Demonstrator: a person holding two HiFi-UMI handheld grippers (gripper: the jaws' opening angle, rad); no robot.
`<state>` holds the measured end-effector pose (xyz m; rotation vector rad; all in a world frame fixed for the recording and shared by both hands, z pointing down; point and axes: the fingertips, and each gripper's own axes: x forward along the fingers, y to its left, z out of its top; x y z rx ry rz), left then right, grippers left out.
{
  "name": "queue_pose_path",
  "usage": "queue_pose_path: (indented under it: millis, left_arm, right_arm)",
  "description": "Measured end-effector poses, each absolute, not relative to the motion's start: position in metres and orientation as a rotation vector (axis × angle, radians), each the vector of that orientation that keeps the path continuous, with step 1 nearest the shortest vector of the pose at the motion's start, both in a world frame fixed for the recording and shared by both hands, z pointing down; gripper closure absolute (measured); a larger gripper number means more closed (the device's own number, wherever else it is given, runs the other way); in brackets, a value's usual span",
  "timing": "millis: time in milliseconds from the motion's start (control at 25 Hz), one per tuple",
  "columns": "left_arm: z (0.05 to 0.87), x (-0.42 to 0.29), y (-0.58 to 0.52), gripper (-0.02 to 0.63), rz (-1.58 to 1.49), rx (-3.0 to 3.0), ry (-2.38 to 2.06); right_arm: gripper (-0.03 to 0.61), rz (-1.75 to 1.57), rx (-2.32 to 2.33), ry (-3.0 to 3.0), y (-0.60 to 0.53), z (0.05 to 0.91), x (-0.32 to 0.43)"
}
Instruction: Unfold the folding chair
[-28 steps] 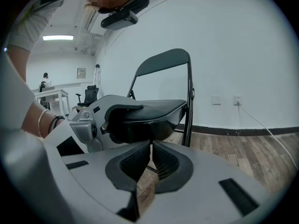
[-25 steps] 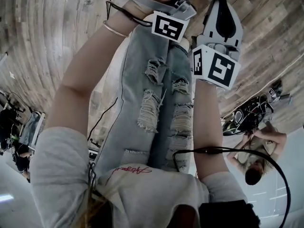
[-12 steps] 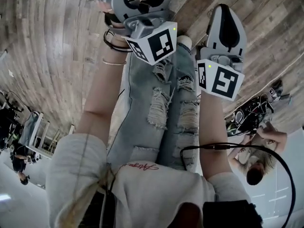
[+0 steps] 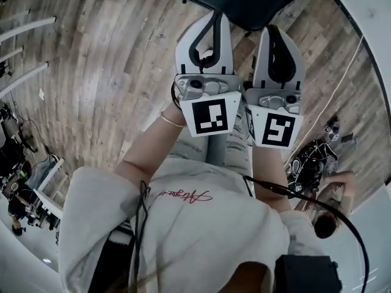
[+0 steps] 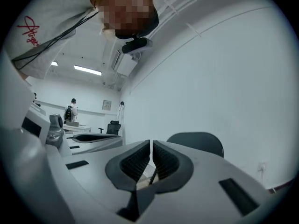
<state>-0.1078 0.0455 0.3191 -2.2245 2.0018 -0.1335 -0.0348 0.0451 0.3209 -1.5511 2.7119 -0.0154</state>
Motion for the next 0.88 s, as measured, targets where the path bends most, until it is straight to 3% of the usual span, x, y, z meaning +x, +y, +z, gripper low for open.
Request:
queue_pose_path:
  millis: [320,880]
  left_arm:
    - [0.168,-0.102,0.051,0.598,0.048,-2.385,1.927]
    - [0.112,-0.08,0.046,0.598,0.133,-2.405,1.708]
  right_arm:
    - [0.549,0.107,-1.501,2.658,0.044,0.165,-0.045]
    - [0.549,0.241,-1.577,2.582,0.042,0.12,-0.012]
